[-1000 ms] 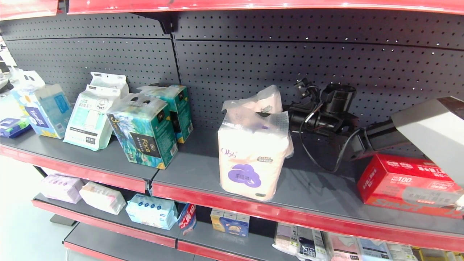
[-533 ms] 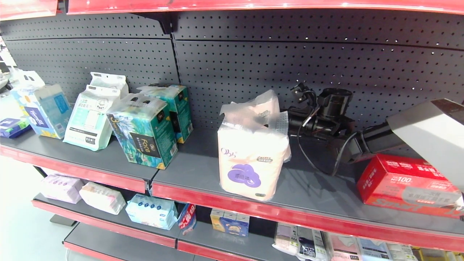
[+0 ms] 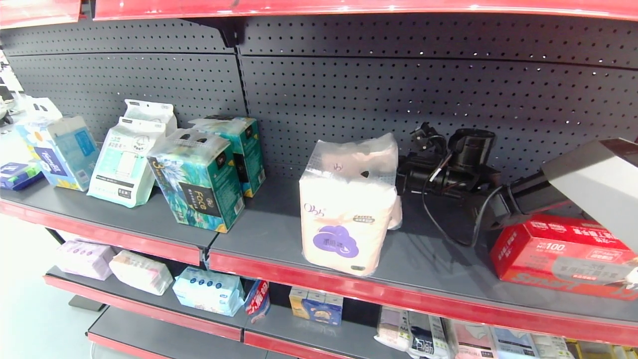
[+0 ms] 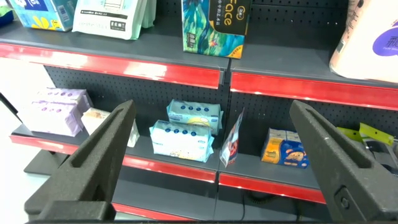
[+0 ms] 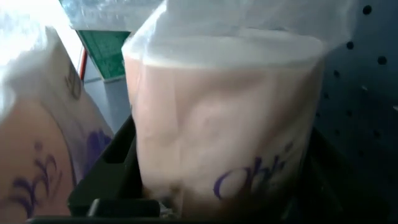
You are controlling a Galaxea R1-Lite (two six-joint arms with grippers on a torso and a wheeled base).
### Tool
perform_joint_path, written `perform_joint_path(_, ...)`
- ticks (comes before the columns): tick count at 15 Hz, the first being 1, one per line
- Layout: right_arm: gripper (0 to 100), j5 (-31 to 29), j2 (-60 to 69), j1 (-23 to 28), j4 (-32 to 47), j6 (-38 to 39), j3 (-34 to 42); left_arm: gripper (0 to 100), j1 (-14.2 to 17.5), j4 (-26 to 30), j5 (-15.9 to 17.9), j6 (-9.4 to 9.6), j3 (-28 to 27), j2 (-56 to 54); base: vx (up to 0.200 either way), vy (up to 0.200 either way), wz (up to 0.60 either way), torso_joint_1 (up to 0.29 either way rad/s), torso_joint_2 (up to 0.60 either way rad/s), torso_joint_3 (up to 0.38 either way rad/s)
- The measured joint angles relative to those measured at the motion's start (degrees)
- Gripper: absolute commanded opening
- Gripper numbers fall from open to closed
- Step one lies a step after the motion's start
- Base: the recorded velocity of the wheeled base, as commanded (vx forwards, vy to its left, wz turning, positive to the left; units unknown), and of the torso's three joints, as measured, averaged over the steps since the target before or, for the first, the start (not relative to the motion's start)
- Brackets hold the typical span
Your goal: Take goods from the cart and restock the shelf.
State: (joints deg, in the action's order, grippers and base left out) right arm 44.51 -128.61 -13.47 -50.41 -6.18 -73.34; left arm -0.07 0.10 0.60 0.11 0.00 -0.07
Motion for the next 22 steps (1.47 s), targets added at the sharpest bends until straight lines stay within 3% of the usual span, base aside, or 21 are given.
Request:
perform_joint_path(9,0,5.9,0.1,4.5,0.0,-12.8,2.6,100,0.0,0.0,0.0,0.02,0.0,0.0,0.0,0.0,0.0,0.0,0.0,0.0)
perform_joint_path(22,0,5.7,-0.9,1.0,0.1,-12.8,0.6,100,0.0,0.0,0.0,0.02,0.0,0.0,0.0,0.0,0.0,0.0,0.0,0.0)
